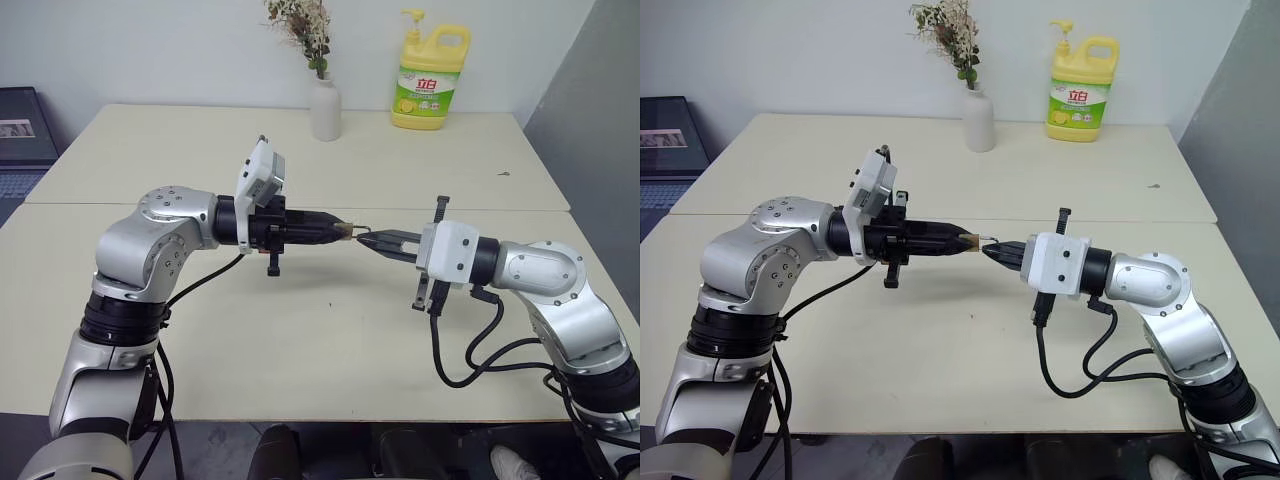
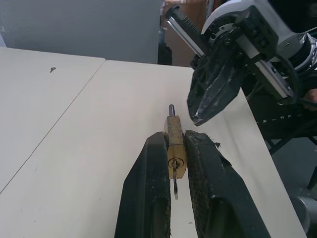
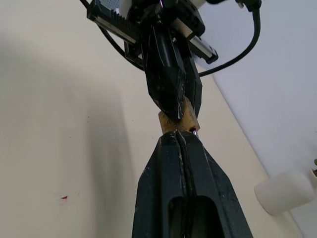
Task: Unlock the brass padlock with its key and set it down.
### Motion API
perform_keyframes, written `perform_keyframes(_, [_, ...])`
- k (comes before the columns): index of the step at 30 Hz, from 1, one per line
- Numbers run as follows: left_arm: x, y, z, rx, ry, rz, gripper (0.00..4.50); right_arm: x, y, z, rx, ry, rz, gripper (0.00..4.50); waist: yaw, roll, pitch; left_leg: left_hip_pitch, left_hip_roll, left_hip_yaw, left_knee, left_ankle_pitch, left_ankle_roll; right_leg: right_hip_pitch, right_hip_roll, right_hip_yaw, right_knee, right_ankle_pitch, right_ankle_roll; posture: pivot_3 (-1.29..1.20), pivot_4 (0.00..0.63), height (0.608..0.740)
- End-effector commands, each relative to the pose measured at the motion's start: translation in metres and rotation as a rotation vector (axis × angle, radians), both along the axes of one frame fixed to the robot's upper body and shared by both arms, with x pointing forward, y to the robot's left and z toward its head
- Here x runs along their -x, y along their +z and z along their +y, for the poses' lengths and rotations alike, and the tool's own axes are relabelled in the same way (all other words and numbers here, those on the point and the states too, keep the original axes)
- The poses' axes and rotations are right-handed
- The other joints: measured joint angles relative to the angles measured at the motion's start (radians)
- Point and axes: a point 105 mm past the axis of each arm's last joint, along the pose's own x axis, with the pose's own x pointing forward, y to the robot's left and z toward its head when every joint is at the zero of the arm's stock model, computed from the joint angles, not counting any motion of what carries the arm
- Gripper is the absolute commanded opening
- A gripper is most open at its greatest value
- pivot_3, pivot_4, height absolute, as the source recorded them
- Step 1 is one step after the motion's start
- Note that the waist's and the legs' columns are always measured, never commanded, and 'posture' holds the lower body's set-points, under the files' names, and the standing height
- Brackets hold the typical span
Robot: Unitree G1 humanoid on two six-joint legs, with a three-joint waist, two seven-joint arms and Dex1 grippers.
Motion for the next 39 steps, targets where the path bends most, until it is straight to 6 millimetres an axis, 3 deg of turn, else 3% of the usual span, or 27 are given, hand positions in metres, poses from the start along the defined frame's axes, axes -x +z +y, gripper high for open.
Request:
perform_keyframes(1, [0.008, 0.008, -0.001, -0.005, -0.031, -0.048, 0.18, 0.0, 0.011, 0.002, -0.005, 0.014, -0.064, 0.0, 0.0, 0.0, 0.0, 0.0, 0.0, 0.0, 0.0, 0.0, 0.0, 0.0, 0.0, 0.0, 0.0, 0.0, 0.0, 0.0, 0.15, 0.74])
perform_keyframes(18, [0.018, 0.005, 0.0, -0.014, -0.075, -0.02, 0.18, -0.009, 0.003, 0.0, 0.085, 0.064, -0.06, 0.0, -0.003, 0.0, 0.0, 0.0, 0.0, 0.0, 0.0, 0.0, 0.0, 0.0, 0.0, 0.0, 0.0, 0.0, 0.0, 0.0, 0.15, 0.74])
perform_keyframes(39, [0.021, 0.01, 0.002, 0.026, -0.075, 0.02, 0.18, 0.001, -0.012, 0.003, 0.145, 0.155, 0.014, 0.0, -0.003, 0.0, 0.0, 0.0, 0.0, 0.0, 0.0, 0.0, 0.0, 0.0, 0.0, 0.0, 0.0, 0.0, 0.0, 0.0, 0.15, 0.74])
